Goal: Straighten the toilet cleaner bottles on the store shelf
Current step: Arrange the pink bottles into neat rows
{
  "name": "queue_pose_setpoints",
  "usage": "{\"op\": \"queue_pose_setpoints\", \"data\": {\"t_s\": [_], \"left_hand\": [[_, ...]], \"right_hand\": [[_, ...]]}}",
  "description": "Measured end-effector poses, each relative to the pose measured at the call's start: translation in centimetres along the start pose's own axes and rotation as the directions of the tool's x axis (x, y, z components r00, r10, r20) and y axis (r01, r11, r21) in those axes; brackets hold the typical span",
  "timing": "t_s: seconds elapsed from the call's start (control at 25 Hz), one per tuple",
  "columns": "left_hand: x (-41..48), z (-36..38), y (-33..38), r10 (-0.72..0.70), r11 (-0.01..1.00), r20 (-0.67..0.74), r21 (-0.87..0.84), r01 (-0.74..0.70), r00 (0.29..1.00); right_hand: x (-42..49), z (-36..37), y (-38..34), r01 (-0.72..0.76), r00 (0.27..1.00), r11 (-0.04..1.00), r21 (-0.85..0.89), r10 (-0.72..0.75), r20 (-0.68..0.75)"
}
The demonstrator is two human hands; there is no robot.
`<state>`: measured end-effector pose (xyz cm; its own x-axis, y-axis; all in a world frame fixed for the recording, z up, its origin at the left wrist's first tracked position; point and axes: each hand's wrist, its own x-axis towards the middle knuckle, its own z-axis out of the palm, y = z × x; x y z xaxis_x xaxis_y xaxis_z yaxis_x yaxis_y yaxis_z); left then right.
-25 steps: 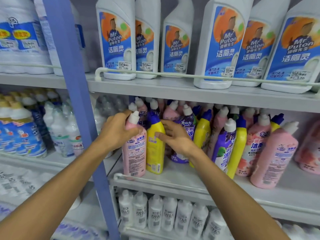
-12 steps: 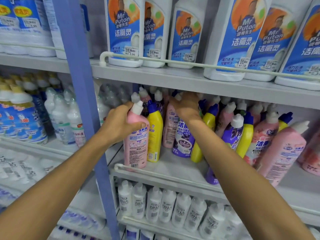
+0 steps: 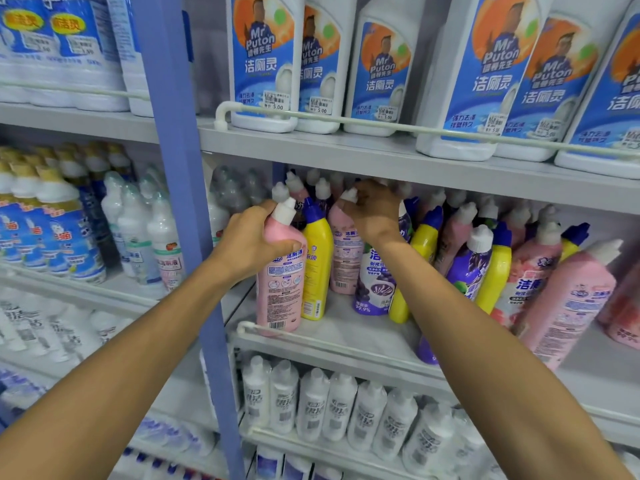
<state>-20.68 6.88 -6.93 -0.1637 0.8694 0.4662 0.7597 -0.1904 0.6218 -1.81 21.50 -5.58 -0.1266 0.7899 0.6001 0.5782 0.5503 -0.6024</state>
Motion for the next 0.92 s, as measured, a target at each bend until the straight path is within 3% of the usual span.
{"op": "queue_pose_setpoints", "data": {"t_s": [0.12, 0.32, 0.56, 0.8, 0.92], "left_hand": [[0.0, 0.2, -0.3, -0.043, 0.999, 0.011, -0.016, 0.043, 0.999], [-0.1, 0.4, -0.6, -0.073, 0.995, 0.005, -0.068, 0.074, 0.997], [-1.8, 1.5, -1.4, -0.155, 0.972, 0.036, -0.173, 0.159, 0.987], [-1.7, 2.6, -0.6, -0.107, 0.977, 0.02, -0.185, 0.109, 0.994], [-1.8, 4.2, 0.5, -0.09, 0.968, 0.037, -0.23, 0.096, 0.995]], "right_hand": [[-1.1, -0.9, -0.5, -0.003, 0.999, 0.995, 0.102, 0.007, -0.041], [-2.1, -1.1, -0.9, -0.045, 0.994, 0.999, -0.016, 0.043, -0.102], [-4.8, -0.8, -0.9, -0.1, 0.988, 0.995, 0.014, 0.098, 0.118], [-6.2, -4.6, 0.3, -0.067, 0.996, 0.997, 0.04, 0.065, 0.054], [-8.6, -4.8, 1.2, -0.131, 0.985, 0.984, 0.117, 0.115, 0.13]]}}
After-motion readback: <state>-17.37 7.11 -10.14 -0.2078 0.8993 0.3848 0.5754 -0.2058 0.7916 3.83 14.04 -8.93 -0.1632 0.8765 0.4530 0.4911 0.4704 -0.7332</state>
